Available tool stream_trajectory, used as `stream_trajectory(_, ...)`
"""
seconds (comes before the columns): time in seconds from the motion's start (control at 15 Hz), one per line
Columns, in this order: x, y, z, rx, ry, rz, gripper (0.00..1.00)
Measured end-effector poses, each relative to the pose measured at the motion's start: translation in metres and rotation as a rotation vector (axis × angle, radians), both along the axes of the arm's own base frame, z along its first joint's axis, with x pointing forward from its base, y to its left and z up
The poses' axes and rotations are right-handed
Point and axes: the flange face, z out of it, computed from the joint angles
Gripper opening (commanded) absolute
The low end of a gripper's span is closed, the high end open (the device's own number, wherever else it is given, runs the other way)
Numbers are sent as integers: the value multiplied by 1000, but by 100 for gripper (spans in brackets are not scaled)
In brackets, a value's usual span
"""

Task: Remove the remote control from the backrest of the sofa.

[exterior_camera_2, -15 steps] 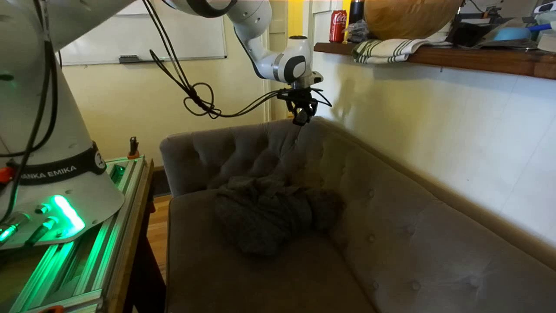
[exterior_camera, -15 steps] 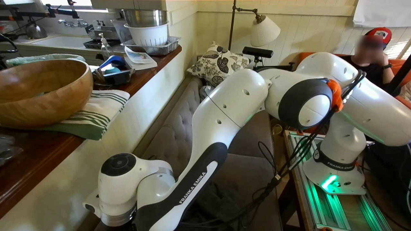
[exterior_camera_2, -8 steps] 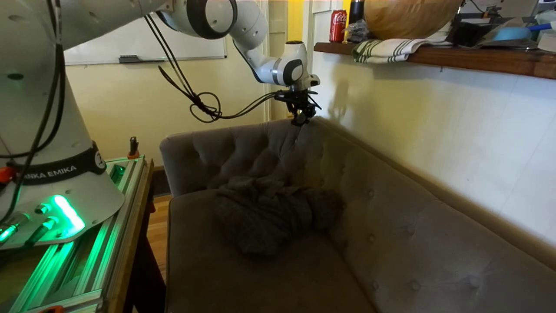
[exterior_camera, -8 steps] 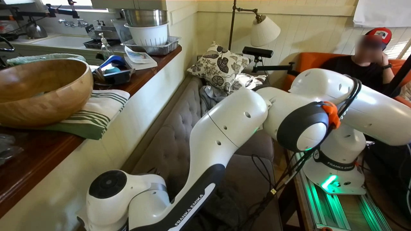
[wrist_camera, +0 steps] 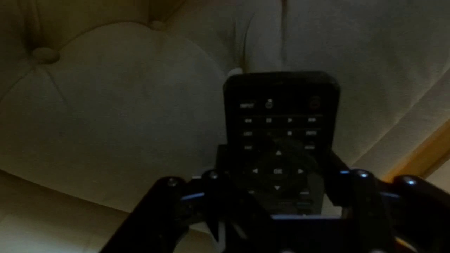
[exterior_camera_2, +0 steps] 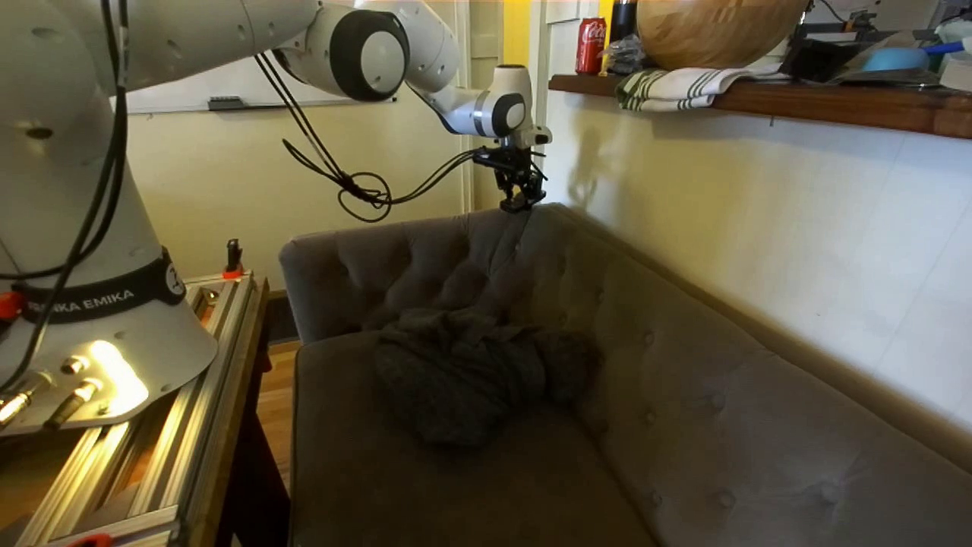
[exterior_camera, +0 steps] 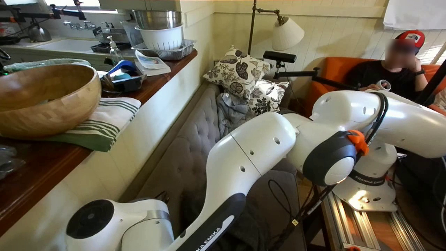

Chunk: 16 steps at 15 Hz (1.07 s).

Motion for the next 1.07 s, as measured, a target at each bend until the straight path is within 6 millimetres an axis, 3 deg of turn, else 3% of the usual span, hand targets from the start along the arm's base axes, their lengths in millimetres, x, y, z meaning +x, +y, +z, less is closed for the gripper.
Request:
stream_trajectory(0.07,-2,4,2,-7,6,-15,37)
stream_trajectory(0.13,-4,8,3,-15,7,-30,62)
stream_trajectory(0.33,-6,11,2,-19,8,-29,62)
stream_trajectory(0.4,-4,9,1,-19,9,-32,37)
stream_trajectory(0.73,-1,1,-4,-63,-15,-181,37)
stream_trajectory(1.07,-16,19,-11,-96,-44,-329,37)
